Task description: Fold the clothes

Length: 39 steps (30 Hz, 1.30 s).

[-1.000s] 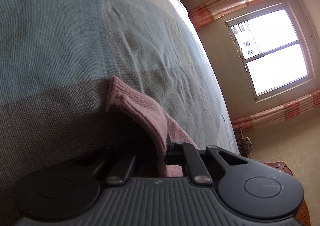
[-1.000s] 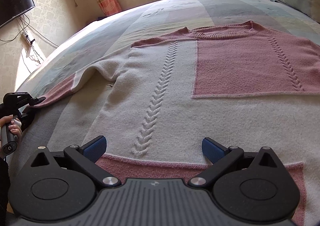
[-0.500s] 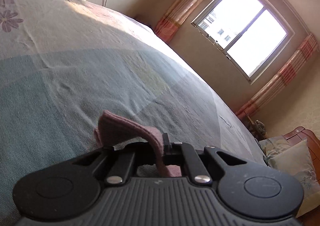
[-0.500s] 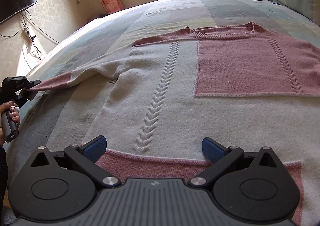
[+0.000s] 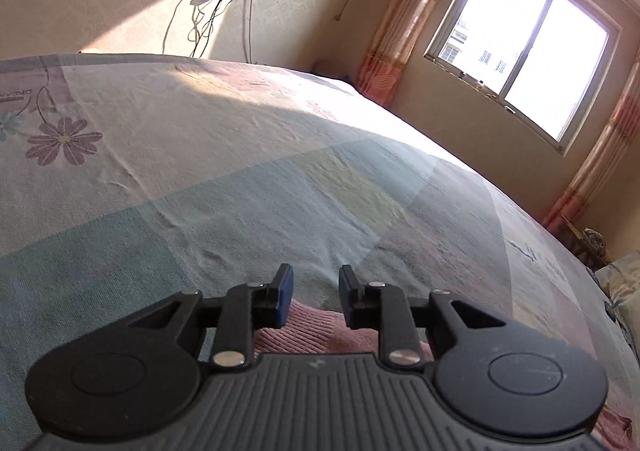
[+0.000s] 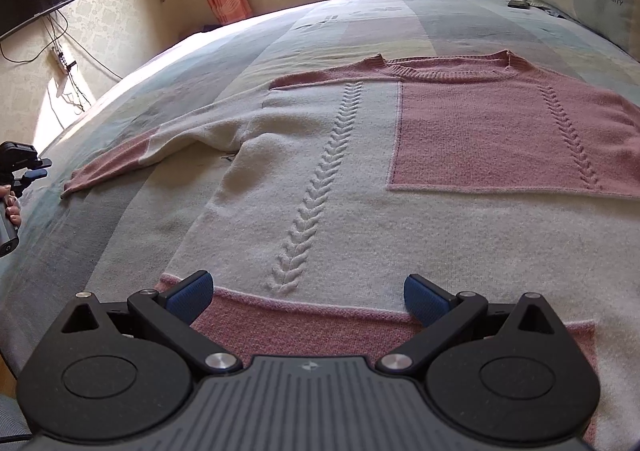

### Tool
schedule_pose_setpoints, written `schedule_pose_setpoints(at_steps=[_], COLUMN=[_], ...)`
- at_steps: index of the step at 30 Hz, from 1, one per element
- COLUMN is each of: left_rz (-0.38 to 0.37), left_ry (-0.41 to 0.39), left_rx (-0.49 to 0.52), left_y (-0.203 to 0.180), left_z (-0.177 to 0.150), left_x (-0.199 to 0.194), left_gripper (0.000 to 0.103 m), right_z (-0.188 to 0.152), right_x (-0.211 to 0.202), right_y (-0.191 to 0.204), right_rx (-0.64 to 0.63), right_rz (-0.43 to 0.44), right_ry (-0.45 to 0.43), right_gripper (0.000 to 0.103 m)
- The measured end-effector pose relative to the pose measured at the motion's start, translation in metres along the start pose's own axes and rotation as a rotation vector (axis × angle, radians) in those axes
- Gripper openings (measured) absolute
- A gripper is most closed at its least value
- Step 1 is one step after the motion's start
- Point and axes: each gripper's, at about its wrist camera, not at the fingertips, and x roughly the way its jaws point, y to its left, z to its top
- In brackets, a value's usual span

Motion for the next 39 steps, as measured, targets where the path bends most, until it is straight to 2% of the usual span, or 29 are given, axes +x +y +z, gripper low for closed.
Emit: schedule_pose_setpoints(at_steps=[1,2,6,8,10,13,15,17,19,20,22,26,31,34,36,38,39], left_rz=[-0.056,-0.109,-0.283,-0.298,-0.268,-0.205,-0.2,-0.178,-0.133,-0.112,-0.105,-0.056,-0.055,-0.074,-0.086,-0.099,-0.105], left_ry=[0.035,0.071,0.192,0.235,0.238,0.249,0.246,0.252,0.262,0.268,0.285,0.234,0.23,0.24,0.246,0.252,0.254], left_rx=[0.047,0.095,0.245,0.331,0.472,0.633,0.704,0.726,0.7,0.682,0.61,0.598,0.573,0.56,0.551,0.543,0.539], left_y=[-0.017,-0.036,-0.104,-0.13,-0.156,-0.171,-0.167,-0.156,-0.141,-0.133,-0.119,-0.112,-0.109,-0.109,-0.108,-0.108,-0.108], left_z=[-0.002,-0.008,-0.049,-0.071,-0.097,-0.118,-0.12,-0.113,-0.102,-0.097,-0.083,-0.071,-0.064,-0.062,-0.06,-0.059,-0.058], left_x=[0.003,0.006,0.018,0.026,0.033,0.04,0.038,0.034,0.036,0.038,0.041,0.032,0.03,0.031,0.031,0.032,0.032], left_gripper=[0.038,0.04,0.044,0.044,0.044,0.047,0.05,0.052,0.073,0.077,0.077,0.075,0.076,0.077,0.077,0.078,0.078], right_z=[0.001,0.001,0.002,0.003,0.002,0.002,0.002,0.004,0.006,0.009,0.018,0.053,0.088,0.09,0.085,0.078,0.08], right_x=[0.001,0.001,0.004,0.005,0.006,0.005,0.004,0.004,0.005,0.005,0.006,0.011,0.06,0.102,0.128,0.132,0.129], right_y=[0.001,0.003,0.01,0.012,0.012,0.012,0.011,0.009,0.006,0.005,0.006,0.02,0.048,0.064,0.071,0.078,0.08], right_rx=[-0.001,-0.001,-0.026,-0.036,-0.038,-0.047,-0.056,-0.055,-0.047,-0.045,-0.051,-0.131,-0.211,-0.24,-0.22,-0.252,-0.267], right_rz=[0.001,0.004,0.003,-0.003,-0.005,-0.009,-0.02,-0.025,-0.024,-0.018,0.003,0.054,0.156,0.197,0.206,0.194,0.223], right_ry=[-0.002,-0.002,0.002,0.004,0.007,0.007,0.006,0.004,0.007,0.011,0.015,-0.023,-0.044,-0.005,0.062,0.027,0.038], right_gripper=[0.103,0.103,0.103,0.103,0.103,0.103,0.103,0.103,0.103,0.103,0.103,0.103,0.103,0.103,0.103,0.103,0.103])
